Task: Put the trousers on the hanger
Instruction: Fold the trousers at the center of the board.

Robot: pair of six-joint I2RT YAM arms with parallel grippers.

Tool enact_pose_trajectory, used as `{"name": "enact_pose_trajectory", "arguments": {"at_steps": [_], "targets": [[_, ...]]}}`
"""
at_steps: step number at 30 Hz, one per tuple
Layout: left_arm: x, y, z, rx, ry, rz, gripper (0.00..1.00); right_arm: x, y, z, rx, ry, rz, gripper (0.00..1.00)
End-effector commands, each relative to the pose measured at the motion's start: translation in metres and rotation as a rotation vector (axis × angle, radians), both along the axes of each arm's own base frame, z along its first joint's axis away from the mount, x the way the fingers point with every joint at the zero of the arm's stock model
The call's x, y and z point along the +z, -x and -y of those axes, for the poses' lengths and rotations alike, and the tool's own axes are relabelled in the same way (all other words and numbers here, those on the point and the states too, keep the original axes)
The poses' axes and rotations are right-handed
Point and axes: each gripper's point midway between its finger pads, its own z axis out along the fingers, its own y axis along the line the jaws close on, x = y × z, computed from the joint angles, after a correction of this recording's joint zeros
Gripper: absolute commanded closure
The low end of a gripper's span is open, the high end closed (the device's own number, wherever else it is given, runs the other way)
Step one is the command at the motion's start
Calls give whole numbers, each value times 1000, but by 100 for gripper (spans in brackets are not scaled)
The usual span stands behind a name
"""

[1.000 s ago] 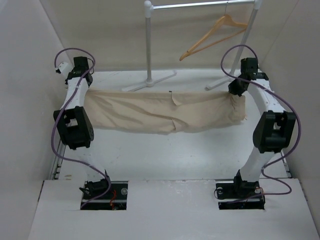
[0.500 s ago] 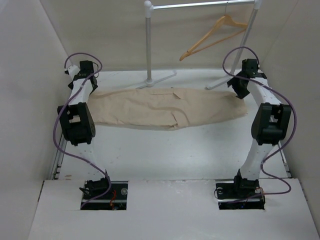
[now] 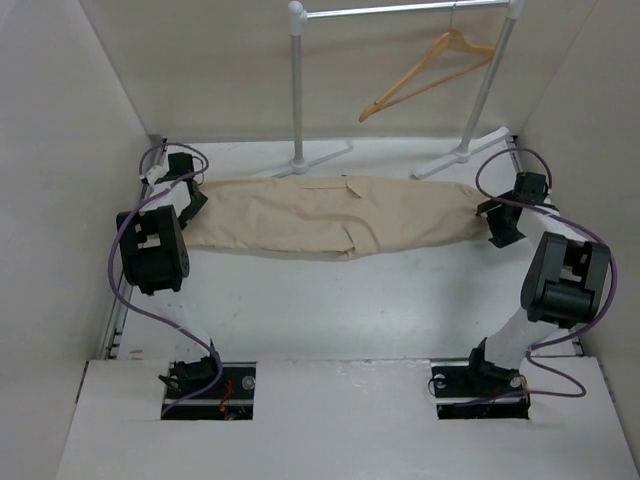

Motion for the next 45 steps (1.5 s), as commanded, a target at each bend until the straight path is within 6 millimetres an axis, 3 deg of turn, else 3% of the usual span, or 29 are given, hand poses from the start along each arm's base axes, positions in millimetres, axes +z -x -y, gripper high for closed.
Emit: {"name": "enact_pose_trajectory", "arguments": {"at_steps": [1,5,7,11,12,17,20,22,25,27,32,35,37,39,45], "targets": [[-8,3,-24,76,23,13,44,4,-29,5,-7,-51,109,21],[-23,13,-44,114,24,-35,44,-12,-38,-2,-10,-122,92,26],[-29,17,-49,119,24,-56,44,-16,-44,-5,-16,-152,88,36],[-38,35,-50,128,30,-114,44,-12,-47,-2,-59,-179,100,83],[-38,41,-48,130,32,-122,44,-7,-44,3,-75,-170,108,88],[-30,77,-34,122,19,-142,44,62,-7,51,-201,23,181,92],[-30,94,-15,86,10,-166,44,115,14,66,-237,116,263,92],[-30,107,-8,71,-3,-182,44,153,26,71,-241,163,332,92],[-26,122,8,37,-2,-190,44,193,35,68,-202,221,391,91],[-20,132,38,-35,6,-174,44,219,42,64,-183,253,440,91],[-1,160,147,-243,69,-109,44,279,54,39,-76,329,569,88],[12,171,189,-312,110,-74,42,308,62,23,-18,374,626,86],[30,174,197,-328,128,-34,41,325,60,0,72,377,665,86],[58,175,192,-320,140,36,40,339,56,-31,180,363,698,87],[147,185,147,-272,157,240,38,356,45,-156,446,263,760,87]]}}
